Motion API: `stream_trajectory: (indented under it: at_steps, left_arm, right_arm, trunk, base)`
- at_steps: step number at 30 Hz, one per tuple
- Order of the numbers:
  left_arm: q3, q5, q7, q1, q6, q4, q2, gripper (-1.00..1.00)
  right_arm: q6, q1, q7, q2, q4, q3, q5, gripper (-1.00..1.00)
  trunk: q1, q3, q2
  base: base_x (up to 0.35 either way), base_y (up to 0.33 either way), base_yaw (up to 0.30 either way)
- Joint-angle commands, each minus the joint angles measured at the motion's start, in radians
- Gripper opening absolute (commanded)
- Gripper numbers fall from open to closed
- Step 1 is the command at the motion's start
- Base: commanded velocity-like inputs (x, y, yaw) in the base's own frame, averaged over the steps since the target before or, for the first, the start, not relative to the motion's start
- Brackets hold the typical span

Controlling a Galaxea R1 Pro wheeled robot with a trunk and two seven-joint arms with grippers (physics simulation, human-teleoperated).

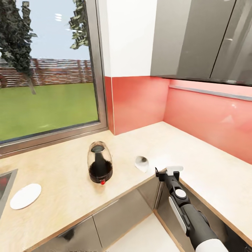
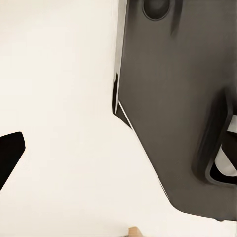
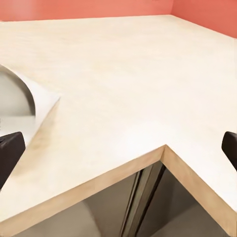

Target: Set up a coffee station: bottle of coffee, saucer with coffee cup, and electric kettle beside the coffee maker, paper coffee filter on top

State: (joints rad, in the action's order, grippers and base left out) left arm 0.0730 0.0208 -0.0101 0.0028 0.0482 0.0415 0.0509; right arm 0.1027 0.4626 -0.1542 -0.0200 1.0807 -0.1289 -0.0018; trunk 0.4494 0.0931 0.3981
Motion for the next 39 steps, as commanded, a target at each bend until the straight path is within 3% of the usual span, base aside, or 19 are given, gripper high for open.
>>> stream_trajectory:
  at_steps: [1, 7, 19, 24, 32, 39]
  left_arm:
    - [0.007, 0.003, -0.001, 0.0, 0.001, 0.001, 0.0, 1.0]
    - [0.007, 0.004, -0.001, 0.0, 0.001, 0.001, 0.0, 1.0]
    - [0.005, 0.004, -0.001, 0.0, -0.003, 0.0, 0.001, 1.0]
    - [0.0, 0.0, 0.01, 0.0, -0.011, 0.0, 0.0, 1.0]
    - [-0.001, -0.001, 0.014, 0.0, -0.011, 0.0, 0.001, 1.0]
    - [0.001, 0.001, 0.009, 0.0, -0.008, 0.001, 0.005, 1.0]
  right_arm:
    - [0.006, 0.001, -0.008, -0.001, 0.001, -0.005, 0.0, 1.0]
    - [0.006, 0.001, -0.008, -0.001, -0.002, -0.006, -0.001, 1.0]
    - [0.005, 0.001, -0.007, 0.0, -0.07, -0.009, 0.0, 1.0]
    - [0.01, 0.001, -0.009, 0.036, -0.113, -0.032, 0.001, 1.0]
    - [0.014, 0.001, -0.006, 0.073, -0.111, -0.037, 0.0, 1.0]
    - [0.013, 0.001, 0.001, 0.084, -0.11, -0.061, 0.0, 1.0]
  trunk:
    - [0.001, 0.002, 0.002]
    - [0.001, 0.002, 0.002]
    - [0.001, 0.002, 0.002]
    - [0.001, 0.002, 0.002]
    - [0.001, 0.002, 0.002]
    - [0.001, 0.002, 0.002]
  base:
    - [0.001, -0.266, 0.273]
    - [0.0, -0.268, 0.201]
    - [0.0, -0.241, 0.017]
    - [0.0, -0.14, 0.0]
    - [0.0, -0.058, 0.0]
    - [0.0, -0.003, 0.0]
